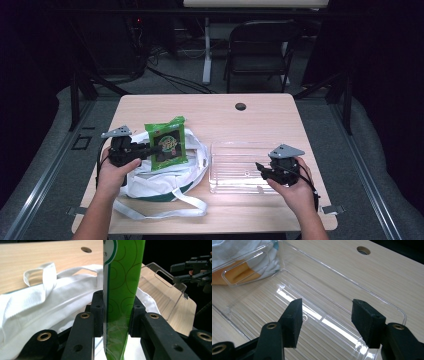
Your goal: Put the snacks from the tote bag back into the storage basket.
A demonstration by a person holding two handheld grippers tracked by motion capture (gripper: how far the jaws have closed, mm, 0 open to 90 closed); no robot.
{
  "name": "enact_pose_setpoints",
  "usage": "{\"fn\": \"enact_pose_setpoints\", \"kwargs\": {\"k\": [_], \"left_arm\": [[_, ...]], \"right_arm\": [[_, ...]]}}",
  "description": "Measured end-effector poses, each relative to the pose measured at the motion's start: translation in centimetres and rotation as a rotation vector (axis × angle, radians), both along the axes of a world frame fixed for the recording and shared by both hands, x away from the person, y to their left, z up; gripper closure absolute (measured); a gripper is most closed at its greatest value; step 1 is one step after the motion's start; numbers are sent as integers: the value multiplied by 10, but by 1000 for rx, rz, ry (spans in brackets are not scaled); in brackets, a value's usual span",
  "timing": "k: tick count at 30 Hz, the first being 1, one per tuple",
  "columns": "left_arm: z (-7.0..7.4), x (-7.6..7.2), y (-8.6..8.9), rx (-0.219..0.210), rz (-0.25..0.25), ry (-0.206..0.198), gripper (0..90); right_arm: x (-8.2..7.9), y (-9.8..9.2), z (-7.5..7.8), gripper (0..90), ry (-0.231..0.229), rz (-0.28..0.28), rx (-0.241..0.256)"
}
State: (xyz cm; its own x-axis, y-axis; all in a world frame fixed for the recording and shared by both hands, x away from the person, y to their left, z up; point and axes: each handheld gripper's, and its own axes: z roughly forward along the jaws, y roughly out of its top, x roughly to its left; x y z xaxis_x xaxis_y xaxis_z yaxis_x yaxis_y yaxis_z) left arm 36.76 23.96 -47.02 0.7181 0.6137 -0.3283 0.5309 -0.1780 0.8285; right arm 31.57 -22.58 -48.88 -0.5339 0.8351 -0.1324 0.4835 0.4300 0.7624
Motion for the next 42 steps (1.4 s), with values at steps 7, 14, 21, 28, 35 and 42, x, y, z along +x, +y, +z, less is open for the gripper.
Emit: {"fn": "enact_pose_setpoints", "kwargs": {"k": [7,14,21,28,35,42], "left_arm": [[7,-5,-4,-2,-11,-52,722],[13,-9,-12,-11,-33,-64,723],[13,-12,-24,5,-54,-77,723],[14,-15,-32,10,-68,-86,723],[20,-20,-36,5,-75,-108,723],[24,-23,-39,0,-79,-123,722]], "right_arm": [[-2,3,1,488,8,24,-10],[-8,2,9,557,-42,59,9],[-10,3,11,566,-42,80,-21],[-12,9,12,565,-61,105,-64],[-14,14,17,567,-51,143,-60],[-16,26,37,587,-26,269,-68]]}}
